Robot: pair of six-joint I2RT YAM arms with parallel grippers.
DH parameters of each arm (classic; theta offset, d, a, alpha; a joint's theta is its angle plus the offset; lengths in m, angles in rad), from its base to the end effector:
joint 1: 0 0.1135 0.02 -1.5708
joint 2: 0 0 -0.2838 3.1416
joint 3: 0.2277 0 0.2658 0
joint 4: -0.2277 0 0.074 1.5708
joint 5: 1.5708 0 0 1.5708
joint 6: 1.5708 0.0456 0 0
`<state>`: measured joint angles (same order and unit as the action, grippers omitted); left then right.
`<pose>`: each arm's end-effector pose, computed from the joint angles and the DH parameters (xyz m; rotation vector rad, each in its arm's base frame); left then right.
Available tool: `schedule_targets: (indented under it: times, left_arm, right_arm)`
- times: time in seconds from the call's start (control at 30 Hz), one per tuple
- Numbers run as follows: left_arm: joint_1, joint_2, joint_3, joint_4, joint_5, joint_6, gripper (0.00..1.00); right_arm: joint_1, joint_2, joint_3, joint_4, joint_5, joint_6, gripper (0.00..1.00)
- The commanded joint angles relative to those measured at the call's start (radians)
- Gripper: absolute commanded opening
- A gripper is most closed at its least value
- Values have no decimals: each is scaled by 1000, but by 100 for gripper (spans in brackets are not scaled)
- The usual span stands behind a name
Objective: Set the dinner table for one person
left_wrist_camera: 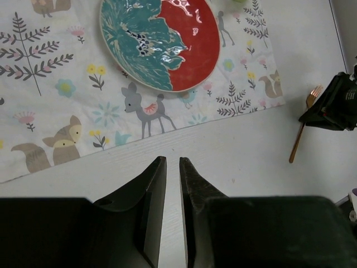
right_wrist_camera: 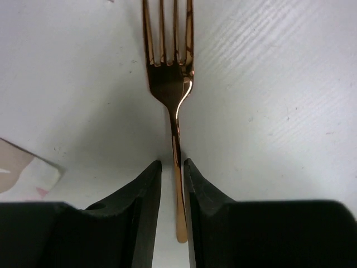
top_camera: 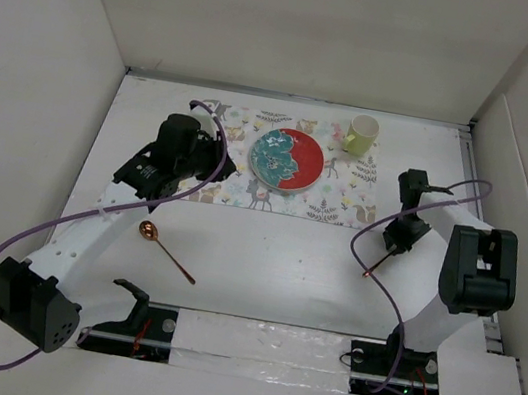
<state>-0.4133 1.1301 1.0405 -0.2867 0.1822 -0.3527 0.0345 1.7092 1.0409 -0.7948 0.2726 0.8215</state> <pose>0.2465 -0.1171 0.3631 0.1847 1.9943 -0.6774 0.3125 -0.0015 0.1640 1.1381 2.6851 -0.2987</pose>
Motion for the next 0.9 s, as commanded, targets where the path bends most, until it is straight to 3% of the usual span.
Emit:
schedule_targets:
  times: [0.0, 0.17, 0.43, 0.57, 0.73, 0.87]
  left_arm:
    - [-5, -32, -5, -17, -24, 4, 14]
    - [-5, -52, -5, -45, -52, 9, 13]
    - [-5, -67, 0, -57, -85, 12, 14]
    - [-5, -70, 4, -65, -102, 12, 13]
    - [-5, -85, 23, -89, -128, 14, 14]
    - [-5, -89, 47, -114, -136, 12, 13]
  right_arm:
    - [4, 32, -56, 129, 54, -73, 33]
    - [4, -22, -104, 158, 45, -78, 42]
    - [-25, 32, -91, 144, 20, -85, 25]
    - [-36, 52, -81, 135, 1, -101, 0]
    - [-31, -97, -55, 135, -12, -113, 0]
    - [63, -200, 95, 7, -32, -153, 0]
